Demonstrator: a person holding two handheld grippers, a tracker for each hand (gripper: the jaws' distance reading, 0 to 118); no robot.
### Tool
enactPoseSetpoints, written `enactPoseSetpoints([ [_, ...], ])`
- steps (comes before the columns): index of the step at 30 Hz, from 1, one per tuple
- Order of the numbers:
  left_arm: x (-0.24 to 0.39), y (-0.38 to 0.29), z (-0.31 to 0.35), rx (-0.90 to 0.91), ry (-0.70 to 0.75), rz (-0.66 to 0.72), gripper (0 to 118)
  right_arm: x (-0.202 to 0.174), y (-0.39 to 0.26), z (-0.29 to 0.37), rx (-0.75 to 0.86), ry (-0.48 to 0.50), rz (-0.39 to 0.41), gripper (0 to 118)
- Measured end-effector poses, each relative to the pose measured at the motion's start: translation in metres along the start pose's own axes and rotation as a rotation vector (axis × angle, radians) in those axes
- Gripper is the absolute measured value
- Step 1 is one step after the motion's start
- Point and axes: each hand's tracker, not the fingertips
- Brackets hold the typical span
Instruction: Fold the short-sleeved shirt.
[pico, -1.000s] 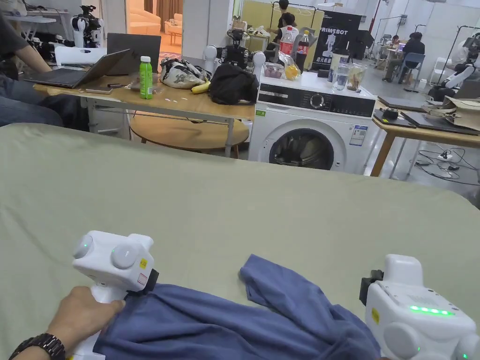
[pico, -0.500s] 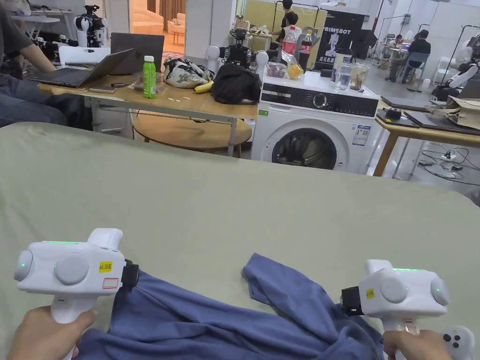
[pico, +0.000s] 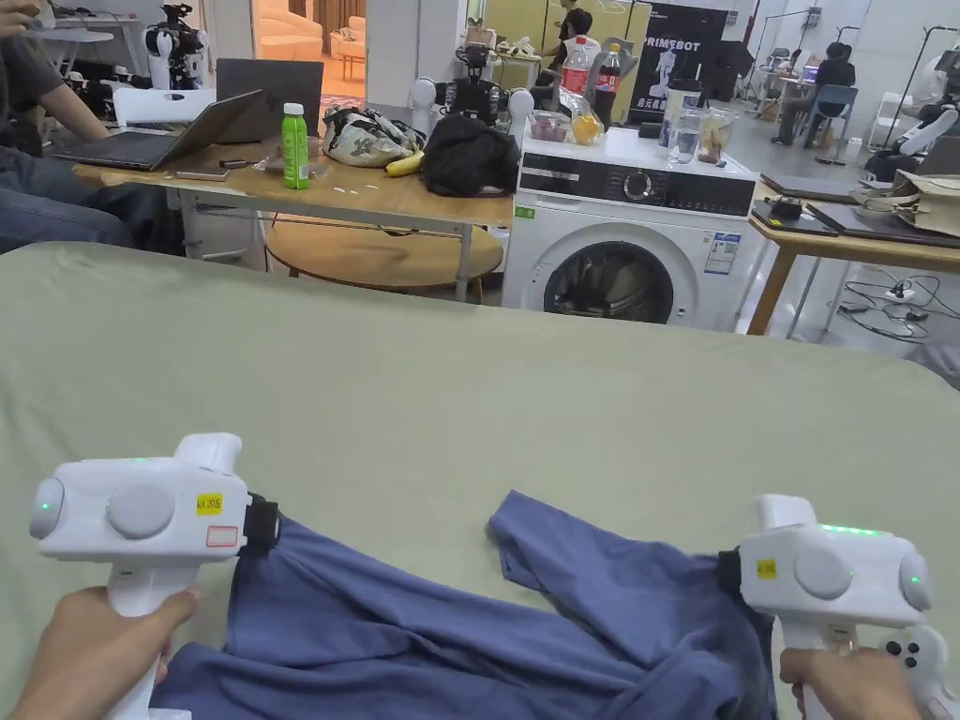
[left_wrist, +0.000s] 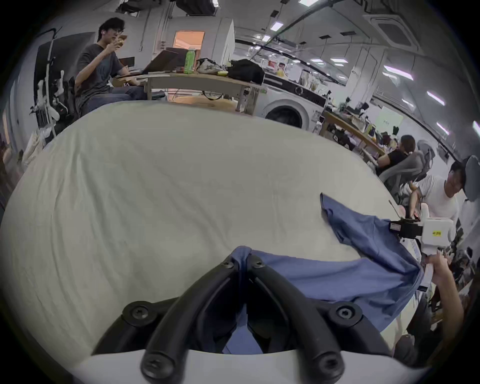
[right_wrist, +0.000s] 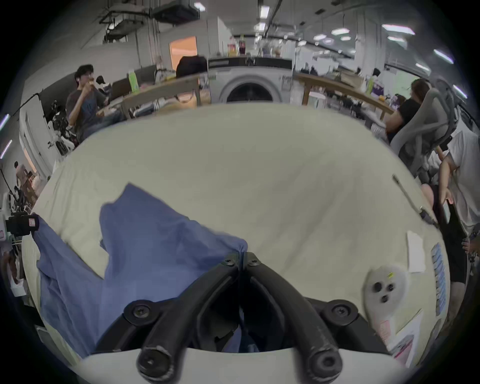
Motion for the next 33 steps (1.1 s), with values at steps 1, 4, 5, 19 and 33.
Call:
enactPoseSetpoints([
  [1,0.001,0.004,0.004,0.013,0.003,-0.009,0,0.003,0.005,0.008,0.017,-0.001,-0.001,0],
  [4,-0.001,0.022,0.02,0.052,-0.001,-0.016,0,0.013,0.022,0.029,0.088,-0.032,-0.006,0],
  [5,0.001,0.025,0.028,0.069,0.0,-0.018,0,0.016,0.026,0.037,0.117,-0.059,-0.006,0],
  [19,-0.019,0.13,0.105,0.23,0.073,-0.026,0,0.027,0.095,0.111,0.31,-0.123,-0.053,0],
  [33,-0.009,0.245,0.144,0.362,0.127,-0.033,0,0.001,0.222,0.164,0.504,-0.173,-0.017,0],
])
